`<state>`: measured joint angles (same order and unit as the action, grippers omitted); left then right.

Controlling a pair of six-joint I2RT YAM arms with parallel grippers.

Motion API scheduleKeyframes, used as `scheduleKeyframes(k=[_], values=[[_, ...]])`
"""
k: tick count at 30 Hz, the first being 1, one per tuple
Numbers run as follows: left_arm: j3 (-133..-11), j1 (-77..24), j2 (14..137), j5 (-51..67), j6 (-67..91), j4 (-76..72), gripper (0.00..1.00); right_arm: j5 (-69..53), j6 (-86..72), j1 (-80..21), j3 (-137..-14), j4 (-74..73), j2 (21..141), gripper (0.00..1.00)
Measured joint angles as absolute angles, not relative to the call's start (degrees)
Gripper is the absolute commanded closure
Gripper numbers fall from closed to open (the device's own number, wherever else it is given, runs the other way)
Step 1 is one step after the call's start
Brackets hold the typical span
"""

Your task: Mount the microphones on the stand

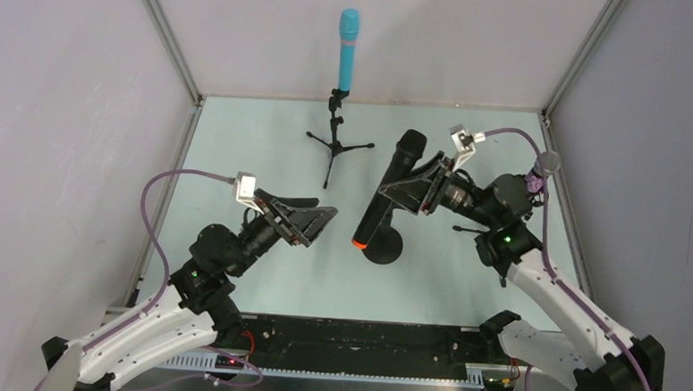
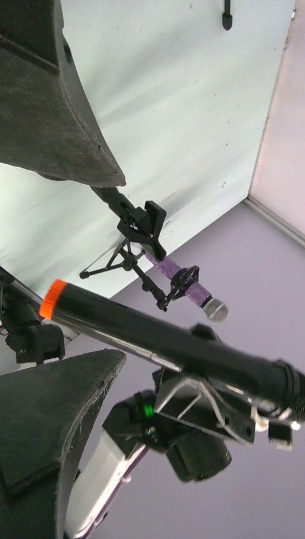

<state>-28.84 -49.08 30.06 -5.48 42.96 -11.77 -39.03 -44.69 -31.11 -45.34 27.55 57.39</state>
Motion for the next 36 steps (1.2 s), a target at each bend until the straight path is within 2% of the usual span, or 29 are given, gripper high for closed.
scheduleKeyframes(k=[12,20,32,36], values=[[-27.9,-49.1,31.9,-7.2,34.0,-11.8,0.00,-28.9,-31.9,-26.4,-45.5,13.7,44.3,1.00],[-28.8,-49.1,35.8,-2.6,21.0,-11.2,0.00,-24.9,-26.9,-23.1,-45.5,9.7,40.1,1.00],[-44.2,-48.8,50.7,6.1,-4.7,-2.7,0.02,-23.9,-24.9,-17.1,-45.5,7.0,38.2,1.00],[-48.1,-46.7,57.6,14.0,-9.7,-0.6,0.02,-24.0,-24.9,-15.9,-45.5,7.1,38.3,1.00]])
